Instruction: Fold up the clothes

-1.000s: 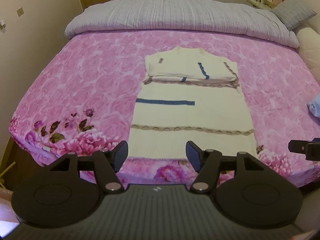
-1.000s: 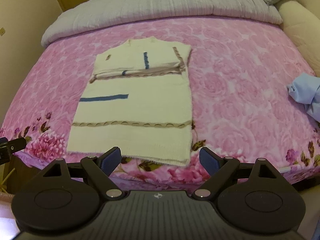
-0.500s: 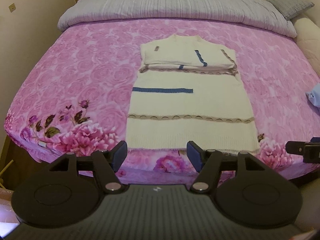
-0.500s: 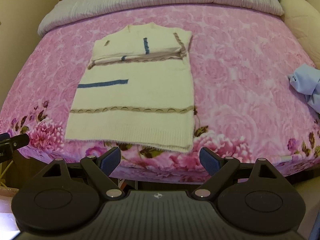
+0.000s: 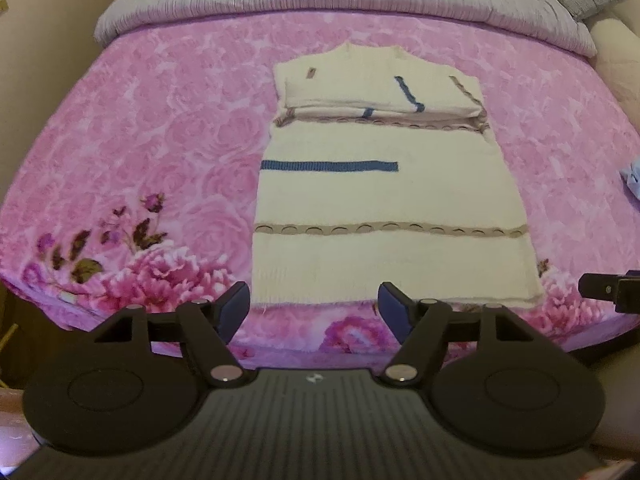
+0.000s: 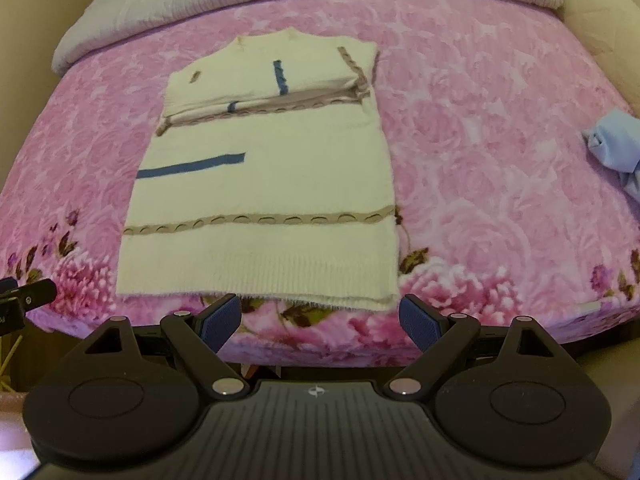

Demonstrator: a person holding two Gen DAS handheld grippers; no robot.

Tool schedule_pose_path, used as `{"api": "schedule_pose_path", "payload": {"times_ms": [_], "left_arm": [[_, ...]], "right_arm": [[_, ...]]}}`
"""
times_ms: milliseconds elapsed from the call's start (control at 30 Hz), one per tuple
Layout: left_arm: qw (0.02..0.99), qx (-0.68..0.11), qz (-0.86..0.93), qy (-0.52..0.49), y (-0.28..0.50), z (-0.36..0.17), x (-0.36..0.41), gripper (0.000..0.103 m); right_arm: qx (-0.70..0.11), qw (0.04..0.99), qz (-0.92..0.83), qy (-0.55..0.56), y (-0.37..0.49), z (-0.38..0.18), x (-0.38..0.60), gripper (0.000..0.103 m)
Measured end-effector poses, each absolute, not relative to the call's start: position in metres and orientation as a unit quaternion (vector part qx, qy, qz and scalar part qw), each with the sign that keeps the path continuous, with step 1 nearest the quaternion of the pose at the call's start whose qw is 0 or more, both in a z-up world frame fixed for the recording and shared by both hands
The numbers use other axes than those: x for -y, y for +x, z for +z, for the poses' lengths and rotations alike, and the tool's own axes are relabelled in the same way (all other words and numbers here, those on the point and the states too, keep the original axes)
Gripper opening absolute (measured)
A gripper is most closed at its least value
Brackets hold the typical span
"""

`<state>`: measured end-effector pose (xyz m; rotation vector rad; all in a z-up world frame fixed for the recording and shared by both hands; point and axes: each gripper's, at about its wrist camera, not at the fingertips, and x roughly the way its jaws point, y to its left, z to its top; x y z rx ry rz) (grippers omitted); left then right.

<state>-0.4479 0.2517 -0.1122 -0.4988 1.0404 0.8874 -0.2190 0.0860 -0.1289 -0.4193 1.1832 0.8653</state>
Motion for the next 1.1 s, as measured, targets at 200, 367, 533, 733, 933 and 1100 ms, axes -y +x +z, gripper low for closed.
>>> {"api": "schedule_pose_path", "payload": {"times_ms": [200,367,533,733,933,1100], "left_arm": [[0.718,-0.5,0.421,-0.238,-0.47,-0.206,-0.306,0.07],[0.748,-0.474,0.415,-0.209,-0.465,-0.249,-0.328,0.07],[0.784,-0.43,0.406,-0.187,-0.458,-0.278,-0.333,0.07],[0.817,-0.393,0.379,-0.185,-0.487,-0.283,-0.314,0.07],[0.841,-0.35,0.365,-0.192,-0.539,-0.259,-0.294,0.072],[0.853,-0.319,0.367,-0.191,-0.57,-0.237,-0.279,0.073]], "right_arm": [[-0.533,0.745,0.361,-0.175,-0.205,-0.213,-0.108,0.087],[-0.517,0.769,0.337,-0.168,-0.201,-0.267,-0.12,0.087],[-0.464,0.801,0.331,-0.185,-0.215,-0.297,-0.128,0.087],[-0.417,0.834,0.313,-0.179,-0.253,-0.294,-0.113,0.087],[-0.377,0.855,0.306,-0.182,-0.31,-0.256,-0.087,0.089],[-0.35,0.866,0.311,-0.176,-0.345,-0.23,-0.073,0.089]]}}
